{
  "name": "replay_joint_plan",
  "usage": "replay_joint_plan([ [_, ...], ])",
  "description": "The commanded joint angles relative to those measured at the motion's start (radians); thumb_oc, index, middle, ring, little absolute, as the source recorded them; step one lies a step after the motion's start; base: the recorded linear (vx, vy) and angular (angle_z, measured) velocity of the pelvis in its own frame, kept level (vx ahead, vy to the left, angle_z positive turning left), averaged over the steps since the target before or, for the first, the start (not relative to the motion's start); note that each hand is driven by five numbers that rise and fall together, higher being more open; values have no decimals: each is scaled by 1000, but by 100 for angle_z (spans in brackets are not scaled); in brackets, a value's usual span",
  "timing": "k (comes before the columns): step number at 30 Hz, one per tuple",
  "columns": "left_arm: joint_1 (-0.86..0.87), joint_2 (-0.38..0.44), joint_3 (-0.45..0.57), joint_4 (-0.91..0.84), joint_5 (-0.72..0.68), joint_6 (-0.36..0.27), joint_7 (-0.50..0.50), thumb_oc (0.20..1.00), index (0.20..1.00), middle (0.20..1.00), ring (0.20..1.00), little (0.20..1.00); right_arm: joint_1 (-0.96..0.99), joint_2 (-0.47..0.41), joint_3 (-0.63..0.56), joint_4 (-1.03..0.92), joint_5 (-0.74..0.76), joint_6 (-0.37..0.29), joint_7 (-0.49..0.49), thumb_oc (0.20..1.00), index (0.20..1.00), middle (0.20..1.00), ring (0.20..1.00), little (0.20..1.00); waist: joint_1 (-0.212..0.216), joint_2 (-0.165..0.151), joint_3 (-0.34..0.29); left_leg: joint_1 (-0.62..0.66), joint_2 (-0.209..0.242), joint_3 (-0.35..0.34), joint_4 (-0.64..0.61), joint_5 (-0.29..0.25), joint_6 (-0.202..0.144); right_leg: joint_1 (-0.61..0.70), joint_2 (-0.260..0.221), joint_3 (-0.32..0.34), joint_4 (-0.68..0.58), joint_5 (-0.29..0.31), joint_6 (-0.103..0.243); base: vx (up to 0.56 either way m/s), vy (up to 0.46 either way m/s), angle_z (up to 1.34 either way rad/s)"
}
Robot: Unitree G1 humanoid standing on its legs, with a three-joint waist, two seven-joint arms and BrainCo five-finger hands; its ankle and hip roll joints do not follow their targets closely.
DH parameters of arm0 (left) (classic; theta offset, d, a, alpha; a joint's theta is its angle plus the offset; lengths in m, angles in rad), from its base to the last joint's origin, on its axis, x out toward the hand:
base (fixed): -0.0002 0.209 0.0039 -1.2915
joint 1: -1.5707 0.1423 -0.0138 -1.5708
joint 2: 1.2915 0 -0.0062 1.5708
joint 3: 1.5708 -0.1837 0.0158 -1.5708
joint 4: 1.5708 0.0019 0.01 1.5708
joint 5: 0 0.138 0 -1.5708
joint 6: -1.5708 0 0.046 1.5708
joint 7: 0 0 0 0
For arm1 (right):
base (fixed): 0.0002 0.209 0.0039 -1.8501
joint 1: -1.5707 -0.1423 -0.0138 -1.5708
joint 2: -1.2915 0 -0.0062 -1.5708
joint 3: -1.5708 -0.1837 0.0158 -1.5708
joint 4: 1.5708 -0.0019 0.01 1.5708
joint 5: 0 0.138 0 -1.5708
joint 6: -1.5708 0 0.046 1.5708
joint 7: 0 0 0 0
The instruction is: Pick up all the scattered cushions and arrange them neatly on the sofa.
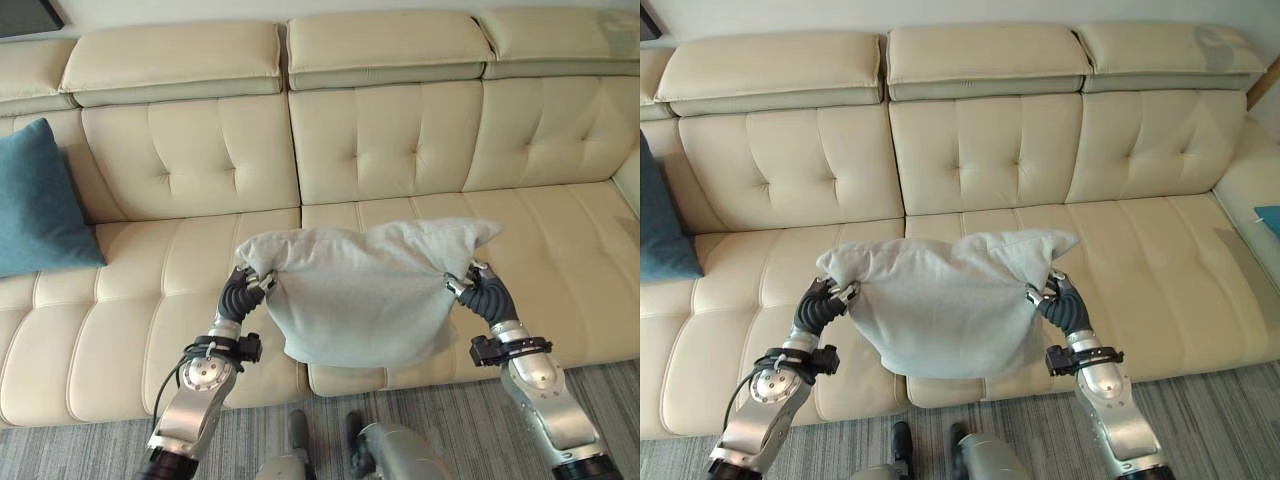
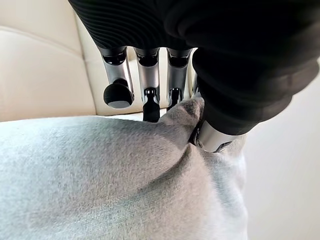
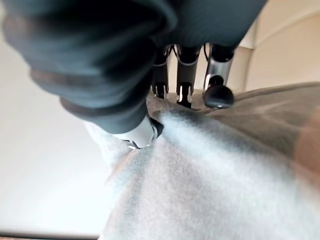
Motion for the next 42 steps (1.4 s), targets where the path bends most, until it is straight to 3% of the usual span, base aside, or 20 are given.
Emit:
replay_joint_plan([
  [1, -129, 45, -7, -35, 72, -99, 48, 200, 200, 200, 200, 200, -161, 46, 24, -46, -2, -115, -27, 200, 200, 200, 200, 200, 32, 4, -59, 9, -23, 8, 21, -106, -35, 77, -78, 51, -142, -8, 148, -5, 90, -31],
  [8, -379, 80, -93, 125, 89, -103, 152, 200, 200, 200, 200, 200, -420, 120, 127, 101, -3, -116, -123, 200, 200, 200, 200, 200, 58, 16, -47, 8, -39, 1, -27, -85, -31, 61, -97, 37, -169, 17, 163, -34, 44, 3],
  [14, -764, 136, -212, 374, 51, -113, 281, 200, 200, 200, 200, 200, -738, 161, 194, 347, 28, -117, -264, 200, 200, 200, 200, 200, 93, 18, 7, -114, -44, -26, -30, -38, -41, -46, -101, 22, -187, 68, 180, -122, -12, 24],
  [22, -1058, 151, -341, 686, -6, -124, 284, 200, 200, 200, 200, 200, -939, 130, 238, 596, 106, -136, -289, 200, 200, 200, 200, 200, 85, 30, 45, -231, -41, -42, -69, 26, -66, -165, -101, 15, -207, 105, 191, -8, -11, 7],
  [26, -1118, 164, -365, 762, 5, -126, 274, 200, 200, 200, 200, 200, -1013, 82, 247, 647, 89, -140, -308, 200, 200, 200, 200, 200, 73, 37, 52, -288, -40, -43, -81, 44, -77, -216, -97, 15, -232, 122, 199, 7, -8, 3],
  [27, -1121, 172, -360, 761, 4, -128, 278, 413, 413, 413, 413, 413, -1027, 71, 247, 651, 82, -139, -315, 507, 507, 507, 507, 507, 72, 36, 52, -304, -40, -46, -81, 48, -80, -229, -94, 14, -237, 126, 200, 0, 0, 0],
  [28, -1121, 173, -359, 761, 4, -127, 278, 1000, 1000, 1000, 1000, 1000, -1028, 71, 248, 652, 82, -139, -315, 1000, 1000, 1000, 1000, 1000, 72, 37, 50, -306, -40, -46, -81, 48, -80, -231, -94, 14, -236, 126, 200, 0, 0, 0],
  [36, -1078, 316, -276, 686, -35, -159, 297, 1000, 1000, 1000, 1000, 1000, -1109, -114, 287, 668, 68, -126, -304, 1000, 1000, 1000, 1000, 1000, 77, 24, 33, -363, -48, -75, -81, 60, -87, -284, -77, 24, -261, 145, 205, 37, -46, 0],
  [37, -1003, 377, -204, 600, -47, -174, 309, 1000, 1000, 1000, 1000, 1000, -1072, -163, 244, 609, 75, -131, -311, 1000, 1000, 1000, 1000, 1000, 82, 26, 36, -352, -48, -80, -81, 51, -88, -276, -74, 24, -261, 139, 204, 45, -18, -2],
  [42, -765, 409, -23, 481, -63, -195, 305, 1000, 1000, 1000, 1000, 1000, -883, -230, 87, 458, 78, -159, -315, 1000, 1000, 1000, 1000, 1000, 82, 26, 19, -329, -49, -81, -81, 43, -87, -257, -69, 28, -264, 128, 194, 49, -23, -7],
])
